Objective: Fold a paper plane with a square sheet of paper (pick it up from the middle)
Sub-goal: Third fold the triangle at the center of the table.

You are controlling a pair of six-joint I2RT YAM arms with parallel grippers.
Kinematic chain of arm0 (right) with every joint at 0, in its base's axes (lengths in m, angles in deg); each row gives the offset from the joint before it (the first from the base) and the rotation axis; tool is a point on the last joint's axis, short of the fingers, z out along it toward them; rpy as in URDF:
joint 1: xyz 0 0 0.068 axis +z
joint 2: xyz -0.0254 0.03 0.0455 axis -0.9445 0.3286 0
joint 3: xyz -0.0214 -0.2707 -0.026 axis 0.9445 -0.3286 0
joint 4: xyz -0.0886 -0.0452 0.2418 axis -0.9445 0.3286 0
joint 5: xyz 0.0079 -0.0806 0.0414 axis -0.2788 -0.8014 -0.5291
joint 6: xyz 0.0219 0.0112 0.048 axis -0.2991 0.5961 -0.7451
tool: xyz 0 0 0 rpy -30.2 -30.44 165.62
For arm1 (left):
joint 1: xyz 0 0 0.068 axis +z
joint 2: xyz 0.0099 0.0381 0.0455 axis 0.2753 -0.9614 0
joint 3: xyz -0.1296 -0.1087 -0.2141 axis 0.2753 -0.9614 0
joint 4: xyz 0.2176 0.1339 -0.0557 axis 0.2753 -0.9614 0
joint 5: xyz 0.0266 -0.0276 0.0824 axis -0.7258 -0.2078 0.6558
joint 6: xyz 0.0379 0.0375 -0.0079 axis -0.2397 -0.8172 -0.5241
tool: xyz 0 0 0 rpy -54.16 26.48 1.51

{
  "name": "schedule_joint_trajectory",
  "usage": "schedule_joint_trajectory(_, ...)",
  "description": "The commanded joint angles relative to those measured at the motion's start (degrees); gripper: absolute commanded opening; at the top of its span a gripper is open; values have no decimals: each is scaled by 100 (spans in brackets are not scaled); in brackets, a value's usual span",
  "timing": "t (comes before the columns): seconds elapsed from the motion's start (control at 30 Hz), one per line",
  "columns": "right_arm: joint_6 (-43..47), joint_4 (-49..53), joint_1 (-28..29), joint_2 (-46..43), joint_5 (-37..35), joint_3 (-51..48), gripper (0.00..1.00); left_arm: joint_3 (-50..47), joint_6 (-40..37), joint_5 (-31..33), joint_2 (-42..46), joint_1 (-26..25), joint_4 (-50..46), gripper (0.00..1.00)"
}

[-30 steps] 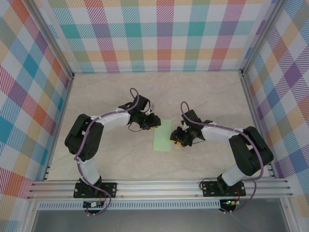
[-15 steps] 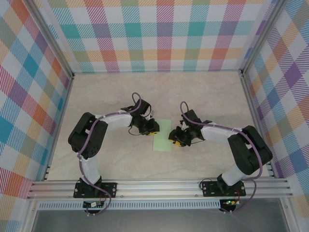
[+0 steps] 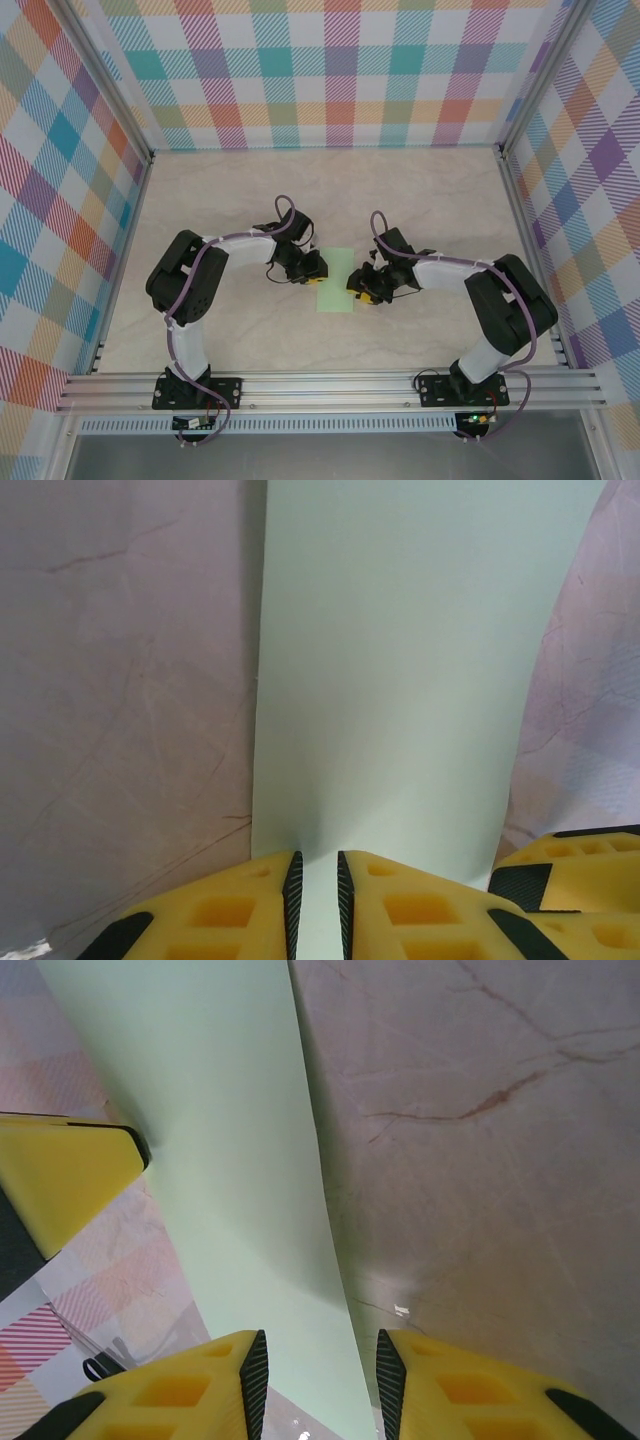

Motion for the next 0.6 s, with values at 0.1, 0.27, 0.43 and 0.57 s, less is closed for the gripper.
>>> schedule_joint_trajectory(0.1,-58,-196,17,155,199,126,35,-174,-97,131,-125,-106,-191,20)
schedule_joint_trajectory(0.27,-56,-397,13,183,374,127,31,-165,-89,75,-153,-106,-150,20)
schedule_joint_trajectory(0.43,23,-296,1,268,247,301,30,-158,-124,13,-127,-124,-85,20)
schedule_joint_trajectory(0.57,97,-226,-26,453,259,514,30,-113,-196,21,-142,-124,-105,20)
